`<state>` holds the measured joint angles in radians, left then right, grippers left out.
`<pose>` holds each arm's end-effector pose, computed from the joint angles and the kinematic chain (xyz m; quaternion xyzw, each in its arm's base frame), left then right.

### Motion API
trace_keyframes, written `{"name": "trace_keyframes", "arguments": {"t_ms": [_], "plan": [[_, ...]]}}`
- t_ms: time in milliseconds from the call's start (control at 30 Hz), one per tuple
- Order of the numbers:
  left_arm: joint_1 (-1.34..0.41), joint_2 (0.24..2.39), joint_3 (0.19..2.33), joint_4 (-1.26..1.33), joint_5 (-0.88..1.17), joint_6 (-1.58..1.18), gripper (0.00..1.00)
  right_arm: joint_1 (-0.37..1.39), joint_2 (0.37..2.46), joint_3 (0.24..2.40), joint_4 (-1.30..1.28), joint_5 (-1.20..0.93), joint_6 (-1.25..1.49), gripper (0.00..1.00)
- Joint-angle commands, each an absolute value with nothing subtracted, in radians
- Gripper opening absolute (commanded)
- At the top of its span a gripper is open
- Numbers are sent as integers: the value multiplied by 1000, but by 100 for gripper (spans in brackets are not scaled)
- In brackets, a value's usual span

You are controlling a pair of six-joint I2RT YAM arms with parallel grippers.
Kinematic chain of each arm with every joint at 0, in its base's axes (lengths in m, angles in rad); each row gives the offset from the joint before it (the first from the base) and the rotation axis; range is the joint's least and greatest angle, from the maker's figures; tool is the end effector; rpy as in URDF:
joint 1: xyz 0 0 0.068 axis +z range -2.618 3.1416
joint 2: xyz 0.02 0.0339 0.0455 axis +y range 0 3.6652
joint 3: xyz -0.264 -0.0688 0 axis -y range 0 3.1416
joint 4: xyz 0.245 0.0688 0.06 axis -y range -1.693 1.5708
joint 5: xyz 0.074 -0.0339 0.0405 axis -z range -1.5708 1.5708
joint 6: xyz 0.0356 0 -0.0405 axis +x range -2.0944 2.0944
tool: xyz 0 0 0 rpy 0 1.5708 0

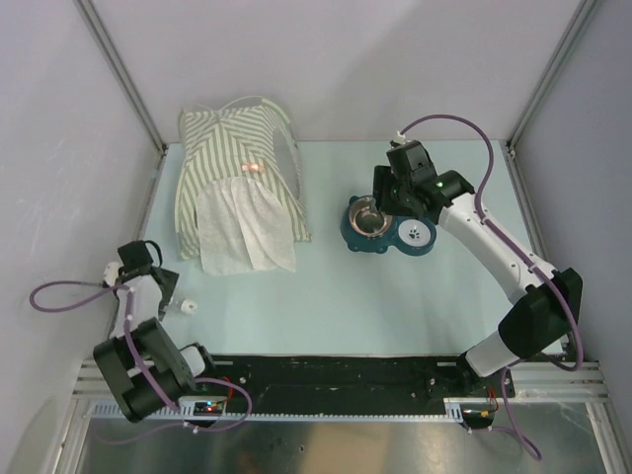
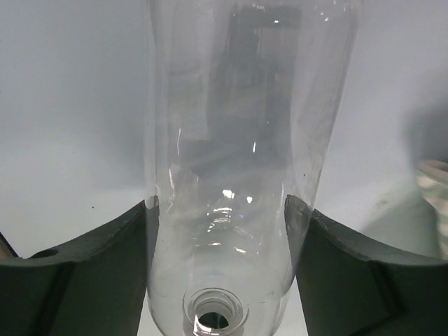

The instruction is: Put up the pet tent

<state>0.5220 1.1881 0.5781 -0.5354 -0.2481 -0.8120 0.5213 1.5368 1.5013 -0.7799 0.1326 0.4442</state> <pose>0.1702 0.1080 0.1684 -0.6206 0.7459 0.0894 0.2248 0.2910 0.1617 0.3491 -0.0113 0.9277 0.1163 0.3545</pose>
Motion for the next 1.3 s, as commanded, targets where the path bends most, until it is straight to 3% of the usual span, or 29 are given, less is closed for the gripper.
{"name": "trace_keyframes", "arguments": {"t_ms": [0, 167, 400, 633, 967, 1267], "plan": [[491, 1030, 583, -522, -221, -740, 67, 517, 1487, 1517, -757, 99, 441, 59], [410, 838, 575, -539, -165, -652, 66, 518, 1478, 1533, -738, 3, 438, 59], [351, 562, 622, -650, 6, -569, 67, 517, 1477, 1544, -655, -286, 432, 60], [331, 531, 768, -676, 306, -377, 67, 521, 1494, 1581, -546, -584, 444, 61], [186, 603, 1043, -590, 709, -202, 70, 532, 1508, 1608, -365, -780, 616, 61], [-13, 681, 1107, -320, 876, -294, 70, 598, 1458, 1665, -188, -730, 663, 86]]}}
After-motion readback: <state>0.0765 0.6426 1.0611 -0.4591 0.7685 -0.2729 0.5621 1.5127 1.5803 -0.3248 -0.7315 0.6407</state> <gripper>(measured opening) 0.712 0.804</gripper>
